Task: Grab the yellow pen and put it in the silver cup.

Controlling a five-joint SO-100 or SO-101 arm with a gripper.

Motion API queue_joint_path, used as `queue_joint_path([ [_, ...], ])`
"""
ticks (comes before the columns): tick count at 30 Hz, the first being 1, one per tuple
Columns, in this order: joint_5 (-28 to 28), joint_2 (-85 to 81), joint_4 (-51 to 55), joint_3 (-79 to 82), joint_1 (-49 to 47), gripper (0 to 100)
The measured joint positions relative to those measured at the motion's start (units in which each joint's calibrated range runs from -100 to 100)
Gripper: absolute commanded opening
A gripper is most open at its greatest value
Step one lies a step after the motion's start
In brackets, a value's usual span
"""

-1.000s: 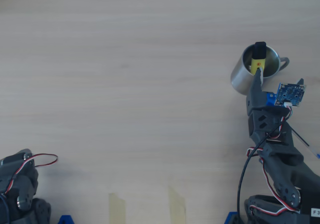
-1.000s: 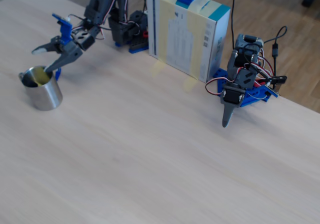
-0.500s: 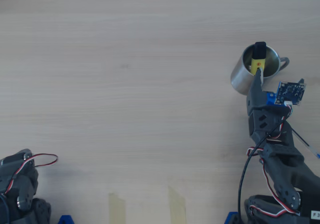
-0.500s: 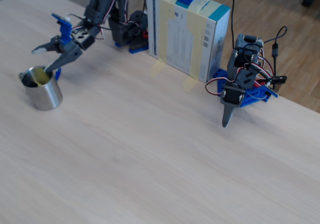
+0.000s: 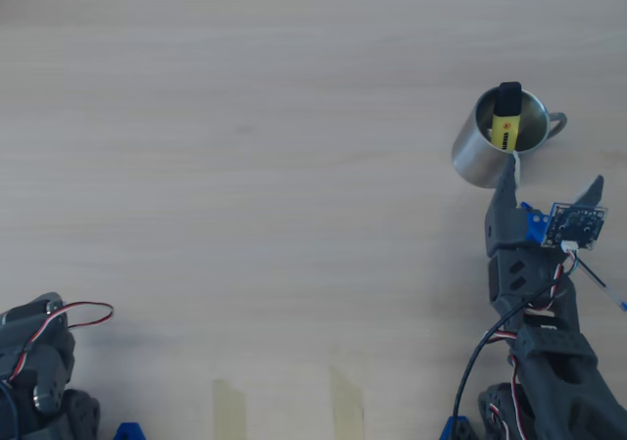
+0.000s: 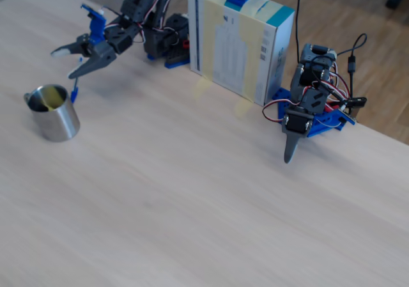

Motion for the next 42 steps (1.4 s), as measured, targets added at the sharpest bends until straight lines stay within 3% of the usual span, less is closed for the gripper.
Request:
queue_joint_path([
  [6,0.0,-8.5,7.0,1.7,-1.6,43],
  [22,0.0,-20.8,9.8,9.5,-2.8,43],
  [31,0.0,-22.5,27.1,9.5,-3.4,43],
  [42,0.0,-41.5,55.0,10.6,-3.4,43],
])
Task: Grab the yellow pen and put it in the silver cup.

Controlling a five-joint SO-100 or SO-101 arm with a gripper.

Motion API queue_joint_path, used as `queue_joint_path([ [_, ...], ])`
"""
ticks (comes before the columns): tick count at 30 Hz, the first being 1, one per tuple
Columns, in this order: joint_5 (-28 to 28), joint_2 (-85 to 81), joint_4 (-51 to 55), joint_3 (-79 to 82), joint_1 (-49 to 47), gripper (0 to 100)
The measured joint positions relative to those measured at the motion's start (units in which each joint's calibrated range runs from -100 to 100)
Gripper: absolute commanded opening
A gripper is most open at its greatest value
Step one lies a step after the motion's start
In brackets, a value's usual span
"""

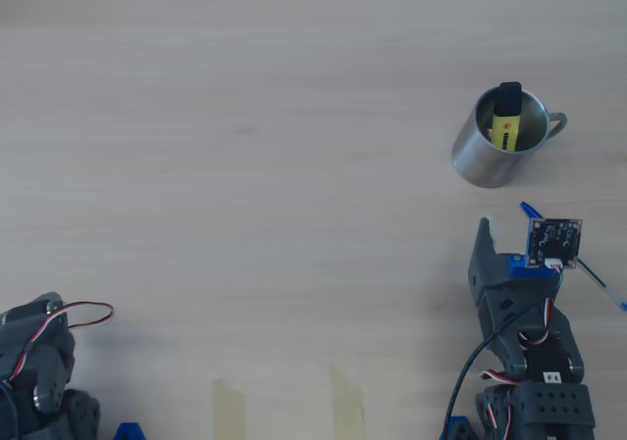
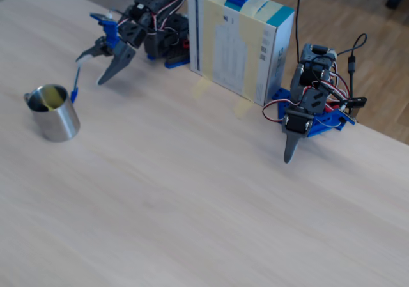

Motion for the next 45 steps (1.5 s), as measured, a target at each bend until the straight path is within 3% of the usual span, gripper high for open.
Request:
queue_joint_path([
  [12,0.0,-22.5,31.8,-0.1,0.8,43],
  [24,0.0,-23.7,55.1,-0.2,2.3,43],
  [29,0.2,-24.3,56.4,-0.2,2.3,40],
  [37,0.3,-24.3,56.4,-0.2,2.3,1],
  [45,0.3,-24.3,56.4,-0.2,2.3,4],
])
